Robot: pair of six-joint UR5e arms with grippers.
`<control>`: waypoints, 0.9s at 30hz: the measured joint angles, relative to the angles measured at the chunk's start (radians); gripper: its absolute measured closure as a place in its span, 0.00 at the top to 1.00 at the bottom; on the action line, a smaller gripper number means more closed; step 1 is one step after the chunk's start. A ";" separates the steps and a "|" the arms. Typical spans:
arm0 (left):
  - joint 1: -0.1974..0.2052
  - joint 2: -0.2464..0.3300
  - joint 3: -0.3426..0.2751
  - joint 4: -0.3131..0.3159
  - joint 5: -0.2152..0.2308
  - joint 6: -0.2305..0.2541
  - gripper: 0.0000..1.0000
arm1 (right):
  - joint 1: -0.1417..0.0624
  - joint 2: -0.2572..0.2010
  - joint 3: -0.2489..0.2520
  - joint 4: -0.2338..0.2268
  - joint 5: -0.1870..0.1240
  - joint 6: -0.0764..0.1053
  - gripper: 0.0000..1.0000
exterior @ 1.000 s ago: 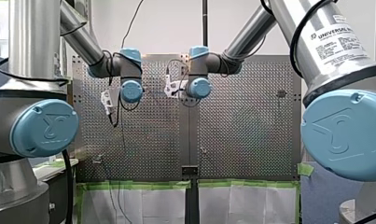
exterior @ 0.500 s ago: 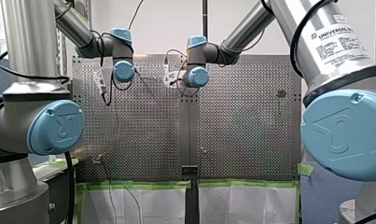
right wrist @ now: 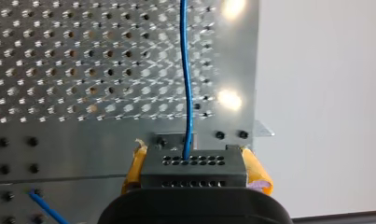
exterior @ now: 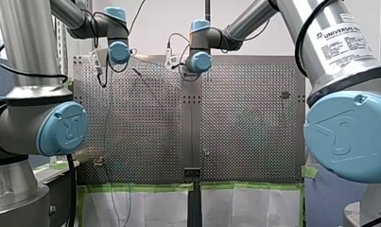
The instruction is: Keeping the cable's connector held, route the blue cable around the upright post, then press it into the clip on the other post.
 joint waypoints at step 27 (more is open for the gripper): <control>0.064 -0.126 0.224 -0.225 0.026 0.039 0.00 | 0.010 0.143 -0.245 0.143 -0.007 0.014 0.00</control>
